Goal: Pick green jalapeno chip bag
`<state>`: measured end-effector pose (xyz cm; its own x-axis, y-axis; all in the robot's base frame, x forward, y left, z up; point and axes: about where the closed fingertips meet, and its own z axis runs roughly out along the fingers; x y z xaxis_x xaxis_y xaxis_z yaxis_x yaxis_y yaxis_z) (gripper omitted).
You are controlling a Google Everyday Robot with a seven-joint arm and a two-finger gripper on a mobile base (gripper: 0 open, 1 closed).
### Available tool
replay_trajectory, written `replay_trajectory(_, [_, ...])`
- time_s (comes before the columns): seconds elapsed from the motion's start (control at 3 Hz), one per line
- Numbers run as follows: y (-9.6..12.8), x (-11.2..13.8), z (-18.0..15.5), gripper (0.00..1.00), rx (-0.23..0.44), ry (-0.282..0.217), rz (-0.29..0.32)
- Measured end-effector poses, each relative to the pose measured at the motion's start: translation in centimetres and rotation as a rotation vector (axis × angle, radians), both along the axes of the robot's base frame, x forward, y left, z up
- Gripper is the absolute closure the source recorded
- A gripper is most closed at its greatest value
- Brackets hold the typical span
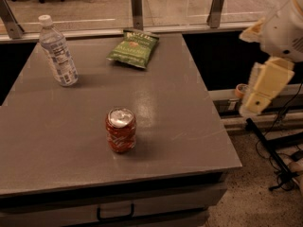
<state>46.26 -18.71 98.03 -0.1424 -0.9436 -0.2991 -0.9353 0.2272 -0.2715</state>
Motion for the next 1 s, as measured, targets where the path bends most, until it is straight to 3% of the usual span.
replay_trajectory(0.33, [4.2, 4.6, -0.8, 0.0, 0.203, -0.044, 0.033])
replay_trajectory(0.67, [7.8, 8.2, -3.3, 0.0, 0.435, -0.027, -0.056])
replay_trajectory(1.0, [10.7, 10.9, -5.0, 0.0, 0.561, -0.018, -0.209])
